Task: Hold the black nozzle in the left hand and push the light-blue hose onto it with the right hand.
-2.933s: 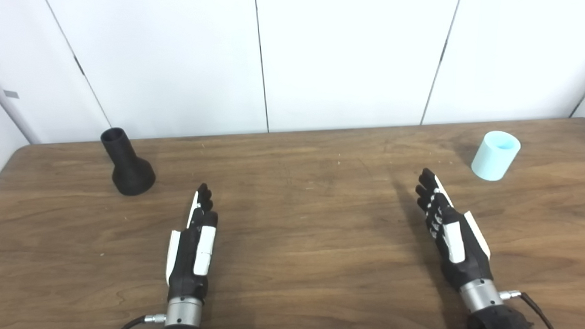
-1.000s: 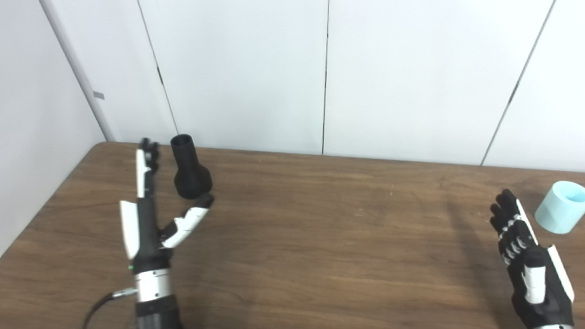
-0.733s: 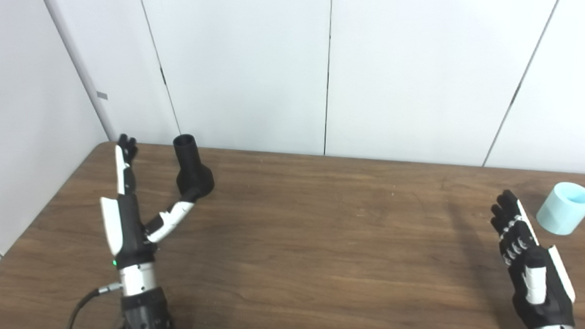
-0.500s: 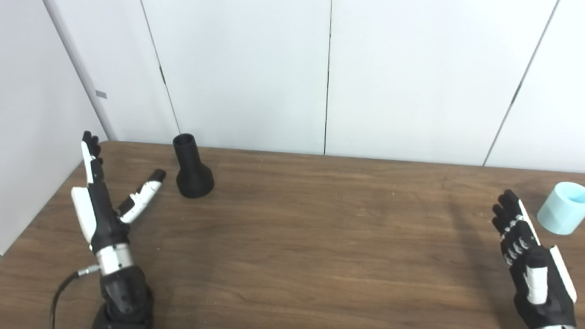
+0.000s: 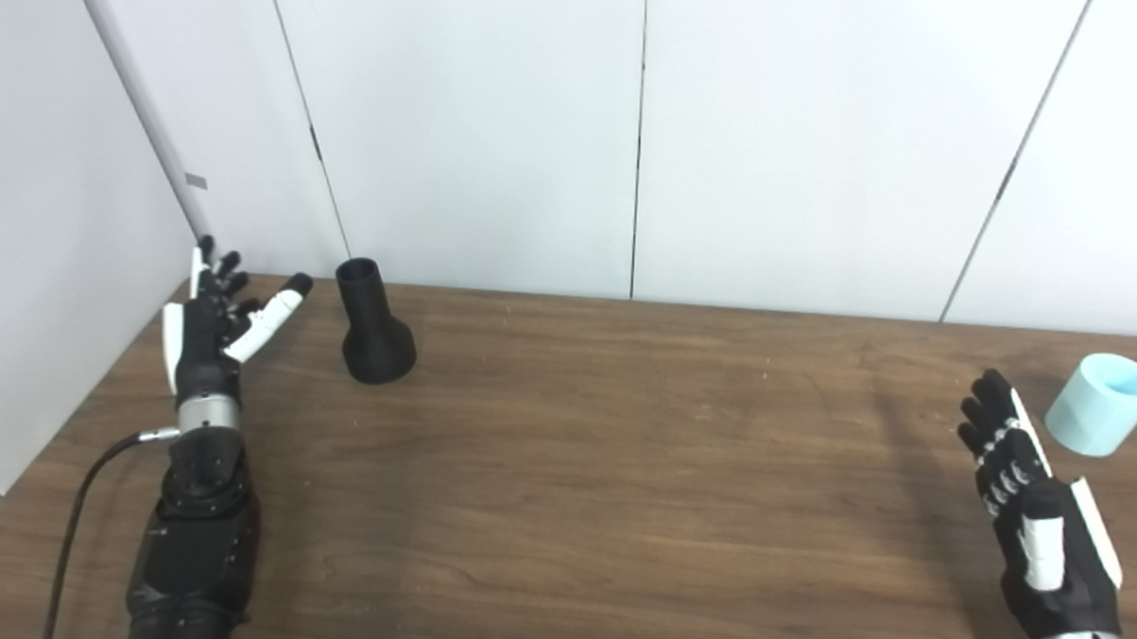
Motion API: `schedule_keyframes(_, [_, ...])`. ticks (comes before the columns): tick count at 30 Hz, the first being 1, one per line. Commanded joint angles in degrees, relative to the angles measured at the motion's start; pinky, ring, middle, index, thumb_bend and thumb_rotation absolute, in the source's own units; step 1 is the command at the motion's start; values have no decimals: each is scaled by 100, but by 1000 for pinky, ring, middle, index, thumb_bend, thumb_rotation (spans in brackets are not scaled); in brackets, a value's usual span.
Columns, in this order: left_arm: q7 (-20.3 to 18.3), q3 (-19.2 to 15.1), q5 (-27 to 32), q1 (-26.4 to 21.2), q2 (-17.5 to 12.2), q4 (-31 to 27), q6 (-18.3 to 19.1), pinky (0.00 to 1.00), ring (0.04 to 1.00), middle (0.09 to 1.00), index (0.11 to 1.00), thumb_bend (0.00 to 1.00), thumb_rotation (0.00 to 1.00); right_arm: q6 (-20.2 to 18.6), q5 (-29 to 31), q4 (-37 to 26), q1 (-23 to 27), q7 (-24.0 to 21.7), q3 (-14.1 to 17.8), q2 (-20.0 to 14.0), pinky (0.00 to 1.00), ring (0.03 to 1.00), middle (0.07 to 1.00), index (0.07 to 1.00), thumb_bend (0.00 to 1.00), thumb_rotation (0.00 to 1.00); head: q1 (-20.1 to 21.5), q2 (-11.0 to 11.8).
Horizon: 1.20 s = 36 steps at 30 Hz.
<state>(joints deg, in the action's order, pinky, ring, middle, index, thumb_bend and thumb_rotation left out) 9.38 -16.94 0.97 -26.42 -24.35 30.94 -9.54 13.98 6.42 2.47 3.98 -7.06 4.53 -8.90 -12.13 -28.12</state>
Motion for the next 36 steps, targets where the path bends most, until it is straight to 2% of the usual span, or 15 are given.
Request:
schedule_keyframes(1, [-274, 84, 100, -324, -218, -25, -114, 843, 911, 920, 958, 965, 439, -19, 30, 322, -408, 44, -71, 208, 982, 1000, 1000, 1000, 713, 1000, 1, -8])
schedule_keyframes(7, [-586, 385, -38, -445, -380, 292, -262, 808, 870, 873, 906, 1000, 435, -97, 27, 252, -424, 55, -71, 222, 983, 1000, 1000, 1000, 710, 1000, 17, -36])
schedule_keyframes(15, [-566, 683, -344, -554, -466, 692, -397, 768, 851, 852, 891, 1000, 450, -150, 9, 178, -446, 73, -77, 260, 983, 1000, 1000, 1000, 700, 1000, 49, -50])
schedule_keyframes(23, [-591, 864, -448, -597, -419, 943, -321, 757, 848, 847, 891, 1000, 439, -144, 34, 151, -452, 53, -61, 246, 979, 1000, 1000, 1000, 691, 1000, 63, -97])
schedule_keyframes(30, [-613, 1052, -576, -725, -428, 1281, -402, 753, 848, 847, 888, 1000, 440, -153, 35, 136, -447, 48, -63, 249, 979, 1000, 1000, 1000, 690, 1000, 72, -122])
schedule_keyframes(36, [-621, 1314, -856, -796, -472, 1384, -177, 723, 843, 845, 862, 1000, 402, -167, 46, 115, -444, 33, -60, 237, 979, 1000, 1000, 1000, 690, 1000, 115, -172])
